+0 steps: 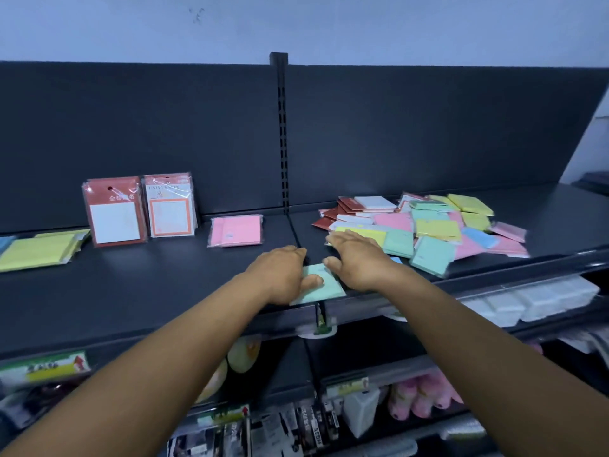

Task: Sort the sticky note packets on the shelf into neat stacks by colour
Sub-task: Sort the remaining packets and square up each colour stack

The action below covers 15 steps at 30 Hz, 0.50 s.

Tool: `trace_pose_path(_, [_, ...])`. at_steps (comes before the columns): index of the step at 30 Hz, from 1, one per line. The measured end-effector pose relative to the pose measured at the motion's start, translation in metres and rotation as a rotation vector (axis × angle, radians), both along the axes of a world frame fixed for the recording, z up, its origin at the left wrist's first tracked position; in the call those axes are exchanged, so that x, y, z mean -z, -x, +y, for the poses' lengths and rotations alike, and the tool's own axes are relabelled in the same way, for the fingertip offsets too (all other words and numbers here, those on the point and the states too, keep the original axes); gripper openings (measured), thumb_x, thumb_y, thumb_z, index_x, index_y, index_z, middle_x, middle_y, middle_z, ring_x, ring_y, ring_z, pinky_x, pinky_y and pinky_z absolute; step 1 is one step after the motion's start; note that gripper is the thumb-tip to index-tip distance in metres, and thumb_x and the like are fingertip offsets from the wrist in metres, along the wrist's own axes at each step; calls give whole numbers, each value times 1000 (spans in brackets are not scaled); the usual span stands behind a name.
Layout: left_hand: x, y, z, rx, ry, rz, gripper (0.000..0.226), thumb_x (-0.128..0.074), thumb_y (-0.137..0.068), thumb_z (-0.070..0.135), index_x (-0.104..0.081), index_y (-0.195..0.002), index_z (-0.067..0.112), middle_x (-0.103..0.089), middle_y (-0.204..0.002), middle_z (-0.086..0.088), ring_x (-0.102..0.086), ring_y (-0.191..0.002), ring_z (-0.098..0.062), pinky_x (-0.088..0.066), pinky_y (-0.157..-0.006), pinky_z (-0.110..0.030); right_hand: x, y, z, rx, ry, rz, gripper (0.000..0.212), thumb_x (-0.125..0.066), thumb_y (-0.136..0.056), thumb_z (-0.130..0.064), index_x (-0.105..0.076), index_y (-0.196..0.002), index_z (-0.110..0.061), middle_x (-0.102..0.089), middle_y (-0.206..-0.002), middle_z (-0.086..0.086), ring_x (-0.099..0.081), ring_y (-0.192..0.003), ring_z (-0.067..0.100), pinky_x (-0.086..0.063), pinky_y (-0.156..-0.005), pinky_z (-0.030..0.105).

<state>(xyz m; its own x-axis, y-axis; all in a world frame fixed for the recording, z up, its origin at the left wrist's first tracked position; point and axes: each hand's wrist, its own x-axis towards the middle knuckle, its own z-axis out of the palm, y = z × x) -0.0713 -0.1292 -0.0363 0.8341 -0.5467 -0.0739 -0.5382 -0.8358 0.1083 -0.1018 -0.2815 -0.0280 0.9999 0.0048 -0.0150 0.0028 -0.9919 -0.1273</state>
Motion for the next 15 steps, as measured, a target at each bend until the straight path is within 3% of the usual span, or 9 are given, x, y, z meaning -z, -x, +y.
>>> trace_pose_path(4, [8,19,-14,-88,-62,70,69,-50,-87,61,-37,-140,17,-46,-138,-10,-46,-125,-28,-37,-103,-40,2,23,-28,7,21,24,50,-38,-101,-36,-32,-146,-15,-30,-153,2,-21,-143,21,-20,-115,37])
trace_pose_path(6, [12,25,-18,-125,-89,71,65,-50,-87,61,-39,-136,19,-47,-132,-8,-47,-121,-28,-37,-99,-40,5,31,-37,-4,28,38,50,-37,-101,-36,-31,-146,-15,-32,-152,3,-25,-141,21,-21,-114,37])
trace_pose_path(11, [13,33,-22,-264,-37,148,66,-28,-94,63,-25,-148,26,-33,-149,-12,-28,-139,-31,-22,-110,-45,19,42,-51,-52,20,100,34,-30,-102,-31,-48,-125,-14,-47,-134,3,-40,-130,24,-28,-99,37])
trace_pose_path(15, [13,37,-31,-334,39,118,56,-33,-98,52,-26,-148,27,-38,-147,-13,-33,-136,-30,-21,-110,-43,21,48,-59,-49,-80,56,31,-30,-102,-23,-51,-121,-11,-51,-132,3,-46,-123,25,-33,-96,34])
